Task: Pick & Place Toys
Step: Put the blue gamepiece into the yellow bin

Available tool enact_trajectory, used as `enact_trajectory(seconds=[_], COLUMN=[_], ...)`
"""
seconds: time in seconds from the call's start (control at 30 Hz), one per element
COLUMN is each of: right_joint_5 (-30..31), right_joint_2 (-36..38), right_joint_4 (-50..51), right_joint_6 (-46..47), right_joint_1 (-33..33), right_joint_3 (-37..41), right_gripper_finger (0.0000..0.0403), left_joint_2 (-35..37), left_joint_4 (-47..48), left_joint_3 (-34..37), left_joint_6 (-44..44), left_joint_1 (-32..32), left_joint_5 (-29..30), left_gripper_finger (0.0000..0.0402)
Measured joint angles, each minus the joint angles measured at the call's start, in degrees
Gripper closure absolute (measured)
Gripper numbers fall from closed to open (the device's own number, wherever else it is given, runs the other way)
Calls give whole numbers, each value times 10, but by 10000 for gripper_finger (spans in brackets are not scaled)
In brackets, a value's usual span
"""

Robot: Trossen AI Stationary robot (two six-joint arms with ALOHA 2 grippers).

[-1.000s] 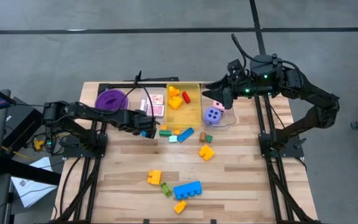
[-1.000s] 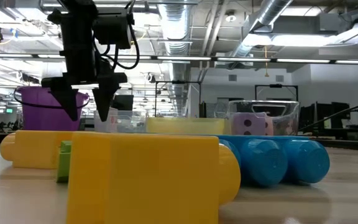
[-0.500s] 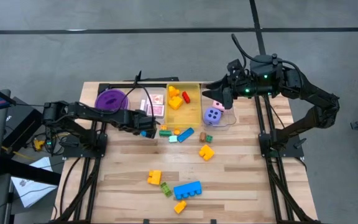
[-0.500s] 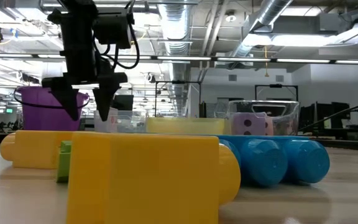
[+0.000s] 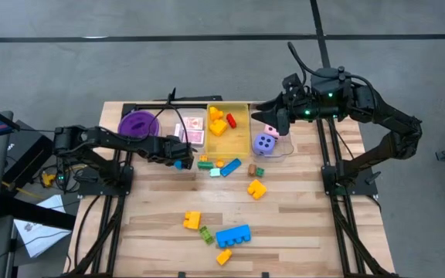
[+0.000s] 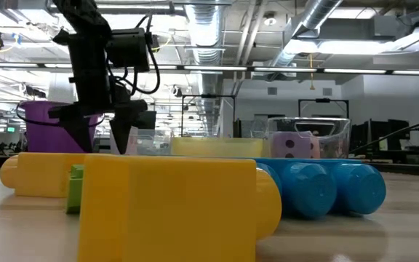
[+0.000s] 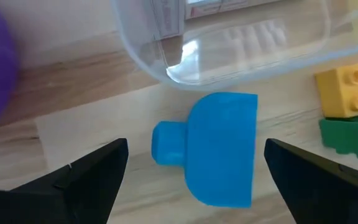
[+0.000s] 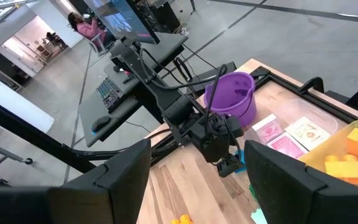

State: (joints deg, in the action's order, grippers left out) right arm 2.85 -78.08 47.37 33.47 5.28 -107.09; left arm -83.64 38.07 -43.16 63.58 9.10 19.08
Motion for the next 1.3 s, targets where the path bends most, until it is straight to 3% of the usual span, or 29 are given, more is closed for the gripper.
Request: enact_trajectory(seconds=[0.3,1.07,1.3], right_joint_5=[0,0,0], right_joint_2=[0,0,0], right_joint_4=[0,1,0], right_joint_6=[-3,-7,-6], right_joint_1=[0,0,0], right_joint_3=[0,0,0], right_gripper_finger=[153,153,153], left_joint_2=[0,-20,-20], left_joint_4=[-64,-79,-81], left_joint_3=[29,38,38], left_joint_6=[-21,-22,-22], left_joint_1=[6,6,6], left_joint_5=[-15,-25,-25], left_gripper_finger=[27,28,51])
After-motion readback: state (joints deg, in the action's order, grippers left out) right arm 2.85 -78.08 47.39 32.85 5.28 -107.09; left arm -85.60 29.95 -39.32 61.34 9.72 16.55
